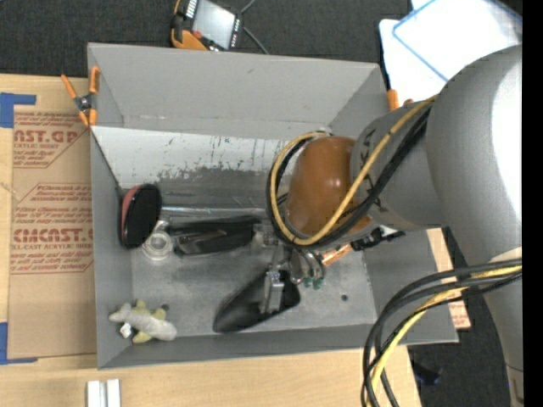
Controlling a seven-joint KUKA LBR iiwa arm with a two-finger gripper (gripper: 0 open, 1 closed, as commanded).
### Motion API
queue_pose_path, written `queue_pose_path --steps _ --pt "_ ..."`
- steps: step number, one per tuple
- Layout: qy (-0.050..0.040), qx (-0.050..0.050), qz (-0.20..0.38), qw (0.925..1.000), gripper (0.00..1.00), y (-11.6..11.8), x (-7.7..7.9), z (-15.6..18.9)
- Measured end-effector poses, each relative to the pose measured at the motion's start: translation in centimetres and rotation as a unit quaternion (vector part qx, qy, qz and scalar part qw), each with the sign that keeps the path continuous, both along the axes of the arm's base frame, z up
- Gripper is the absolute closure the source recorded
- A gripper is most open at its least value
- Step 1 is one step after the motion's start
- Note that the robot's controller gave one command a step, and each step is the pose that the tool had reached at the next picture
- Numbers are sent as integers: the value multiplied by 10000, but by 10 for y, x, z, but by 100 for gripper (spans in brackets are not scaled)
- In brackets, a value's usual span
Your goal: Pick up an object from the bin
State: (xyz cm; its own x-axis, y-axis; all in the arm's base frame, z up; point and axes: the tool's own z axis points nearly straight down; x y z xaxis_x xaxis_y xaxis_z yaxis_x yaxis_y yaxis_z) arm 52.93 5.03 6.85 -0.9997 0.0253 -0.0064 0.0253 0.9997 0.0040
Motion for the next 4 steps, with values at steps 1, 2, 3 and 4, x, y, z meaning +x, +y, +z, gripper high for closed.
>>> queue_pose_path --steps 1,2,3,4 --pt "-92 -56 1637 9864 0 -49 30 2" --pt "-108 -88 2007 9795 0 -61 31 3" --pt "-102 -76 2306 9730 0 -50 41 2" --pt "-104 -69 2770 9608 0 -65 34 7"
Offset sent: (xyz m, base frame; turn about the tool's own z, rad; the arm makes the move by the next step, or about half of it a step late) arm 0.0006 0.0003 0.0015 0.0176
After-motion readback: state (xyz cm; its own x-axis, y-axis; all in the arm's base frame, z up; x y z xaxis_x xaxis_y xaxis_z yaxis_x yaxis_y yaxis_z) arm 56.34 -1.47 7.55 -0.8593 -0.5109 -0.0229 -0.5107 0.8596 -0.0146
